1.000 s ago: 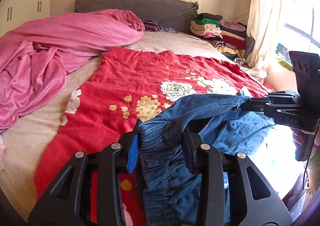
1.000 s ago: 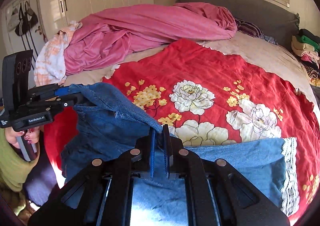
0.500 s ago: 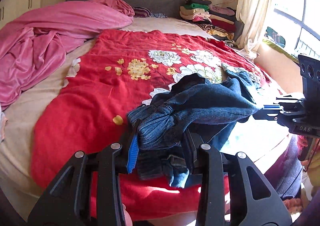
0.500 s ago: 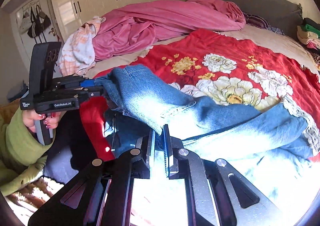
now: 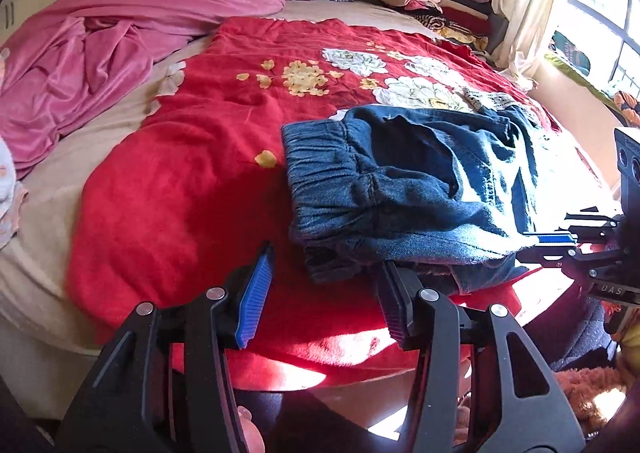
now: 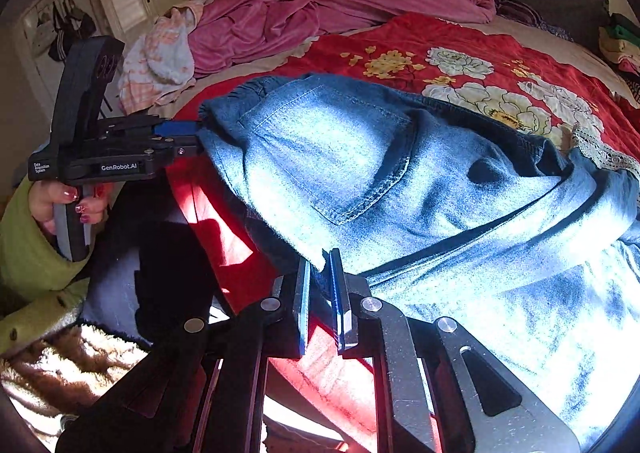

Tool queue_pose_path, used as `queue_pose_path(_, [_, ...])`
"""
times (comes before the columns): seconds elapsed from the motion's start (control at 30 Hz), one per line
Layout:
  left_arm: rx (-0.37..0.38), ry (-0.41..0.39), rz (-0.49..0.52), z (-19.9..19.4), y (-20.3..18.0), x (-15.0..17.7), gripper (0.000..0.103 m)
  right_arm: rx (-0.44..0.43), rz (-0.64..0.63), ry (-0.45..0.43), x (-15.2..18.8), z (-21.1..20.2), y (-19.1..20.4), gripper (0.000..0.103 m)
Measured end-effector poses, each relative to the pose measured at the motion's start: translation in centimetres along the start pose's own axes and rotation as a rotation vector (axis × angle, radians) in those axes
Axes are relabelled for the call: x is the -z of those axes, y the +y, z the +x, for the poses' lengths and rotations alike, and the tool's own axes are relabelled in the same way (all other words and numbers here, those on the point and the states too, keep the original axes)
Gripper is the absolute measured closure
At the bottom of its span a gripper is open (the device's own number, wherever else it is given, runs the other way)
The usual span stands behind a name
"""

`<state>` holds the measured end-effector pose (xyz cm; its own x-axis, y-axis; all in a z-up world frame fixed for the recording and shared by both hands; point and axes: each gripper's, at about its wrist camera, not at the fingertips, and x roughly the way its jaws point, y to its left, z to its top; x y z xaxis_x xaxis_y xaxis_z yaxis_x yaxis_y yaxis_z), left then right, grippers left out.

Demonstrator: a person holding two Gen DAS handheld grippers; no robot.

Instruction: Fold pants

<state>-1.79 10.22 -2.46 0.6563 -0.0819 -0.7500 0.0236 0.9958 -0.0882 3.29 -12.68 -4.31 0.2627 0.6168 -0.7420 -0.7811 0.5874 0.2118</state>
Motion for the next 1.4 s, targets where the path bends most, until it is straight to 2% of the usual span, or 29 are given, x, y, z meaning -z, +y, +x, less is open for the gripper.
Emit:
queue_pose_path(0.1, [0.001,0.003,-0.014,-1.2,0.3,0.2,0.060,0.002,0.004,0.022,0.6,1.1,0.4,0.090])
queue_pose_path(0.2, [-0.054,-0.026,-0.006,-3.0,0.3,-0.2,0.060,0.002,0.023,0.031,0.9,1.6,0.1,0.090])
queue_pose_path(0.3, [-0.051,-0.061,-0.031,-4.6,0.3,-1.2,0.060,-0.008,0.038,0.026,0.9,1.4,-0.1,0.090])
queue_pose_path(0.37, [-0.021,-0.098,-0.015,-5.1,-0.7,-2.1,0.060,-0.012,0.044,0.025,0.9,1.2,0.0,0.090])
queue_pose_path(0.5, [0.077,-0.048,0.018,-2.5,-3.3,-3.1,0.063,-0.057,0.071,0.006,0.8,-0.3,0.1,0.074])
queue_pose_path(0.57, [0.087,-0.020,0.039,-1.0,-4.4,-3.1,0.067,-0.055,0.086,-0.017,0.8,-1.5,0.1,0.073])
queue_pose_path(0.6, [0.086,-0.008,0.055,-0.2,-4.9,-2.8,0.072,-0.051,0.093,-0.034,0.9,-2.2,0.0,0.073])
queue_pose_path(0.63, [0.070,0.012,0.065,0.7,-5.2,-2.6,0.074,-0.040,0.099,-0.051,0.9,-2.9,-0.1,0.073])
queue_pose_path(0.7, [0.018,0.053,0.077,2.5,-5.4,-1.8,0.074,-0.014,0.111,-0.077,0.8,-4.0,-0.5,0.073])
queue_pose_path(0.77, [0.012,0.073,0.068,3.5,-5.1,-1.2,0.074,0.016,0.118,-0.104,0.5,-4.7,-0.8,0.073])
queue_pose_path(0.87, [0.004,0.054,0.072,3.5,-5.2,-0.8,0.074,0.038,0.115,-0.126,-0.5,-4.8,-0.9,0.071])
queue_pose_path(0.93, [0.006,0.053,0.065,3.6,-5.1,-0.8,0.074,0.038,0.125,-0.122,-1.2,-4.0,-1.0,0.063])
queue_pose_path(0.97, [0.007,0.052,0.064,3.6,-5.0,-0.8,0.074,0.048,0.125,-0.114,-1.4,-3.5,-1.0,0.062])
queue_pose_path(1.23, [0.019,0.027,0.054,3.7,-4.8,-0.6,0.074,0.086,0.178,0.035,-0.2,1.8,-2.6,0.062])
queue_pose_path(1.4, [0.045,-0.001,0.003,2.6,-4.4,-1.0,0.074,0.033,0.223,-0.010,0.0,0.4,-3.2,0.062])
